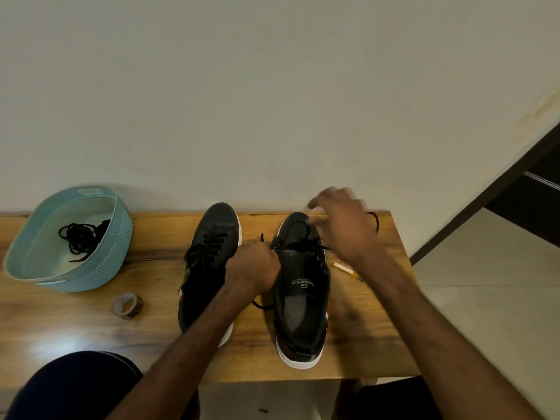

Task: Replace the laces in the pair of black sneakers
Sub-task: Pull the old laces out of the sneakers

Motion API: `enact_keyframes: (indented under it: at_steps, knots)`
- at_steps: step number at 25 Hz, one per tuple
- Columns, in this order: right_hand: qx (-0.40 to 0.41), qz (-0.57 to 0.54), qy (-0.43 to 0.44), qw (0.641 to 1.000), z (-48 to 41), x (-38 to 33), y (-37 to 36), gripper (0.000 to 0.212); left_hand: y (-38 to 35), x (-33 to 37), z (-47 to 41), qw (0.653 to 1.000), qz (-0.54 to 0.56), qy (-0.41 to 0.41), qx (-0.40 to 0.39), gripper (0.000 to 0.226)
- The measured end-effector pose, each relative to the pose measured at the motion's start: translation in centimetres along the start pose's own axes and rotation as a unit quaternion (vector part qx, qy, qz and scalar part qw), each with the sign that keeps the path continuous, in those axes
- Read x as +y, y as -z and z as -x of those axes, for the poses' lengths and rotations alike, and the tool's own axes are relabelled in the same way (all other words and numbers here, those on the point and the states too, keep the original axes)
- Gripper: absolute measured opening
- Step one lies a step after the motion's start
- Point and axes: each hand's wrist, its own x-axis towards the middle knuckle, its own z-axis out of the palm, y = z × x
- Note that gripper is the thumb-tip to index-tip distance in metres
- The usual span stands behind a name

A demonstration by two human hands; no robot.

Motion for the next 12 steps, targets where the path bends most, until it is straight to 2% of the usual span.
enact_keyframes:
  at_steps: [2, 3, 6, 8, 9, 10, 12]
  knots:
    - [-0.093, 0.062, 0.123, 0.986, -0.2, -3.2, -2.2, 0.026, 0.0, -0.2, 0.0, 1.0, -0.001, -0.006, 0.0, 0.033]
    - [-0.124, 0.093, 0.136, 0.978, -0.4, -4.0, -3.0, 0.027, 0.0, -0.3, -0.1, 1.0, -0.001, -0.008, -0.002, 0.034]
    - [-0.14, 0.121, 0.098, 0.978, -0.4, -4.1, -3.7, 0.019, 0.0, -0.6, -0.3, 1.0, 0.007, -0.003, -0.008, 0.034]
    - [-0.139, 0.095, 0.095, 0.981, -0.1, -4.1, -2.1, 0.007, 0.0, -0.8, -0.3, 1.0, 0.01, 0.002, -0.005, 0.031]
    - [-0.115, 0.053, 0.07, 0.989, 0.0, -3.3, -1.1, 0.004, 0.0, -0.8, -0.3, 1.0, 0.004, 0.003, -0.002, 0.03]
    - [-0.066, -0.006, 0.011, 0.998, 0.0, -1.9, 0.4, 0.009, -0.1, -0.9, -0.2, 1.0, 0.0, 0.005, 0.001, 0.029]
    - [0.087, -0.107, -0.127, 0.982, 0.1, 3.0, 3.7, 0.014, -0.1, -1.0, -0.1, 1.0, 0.0, 0.006, 0.005, 0.028]
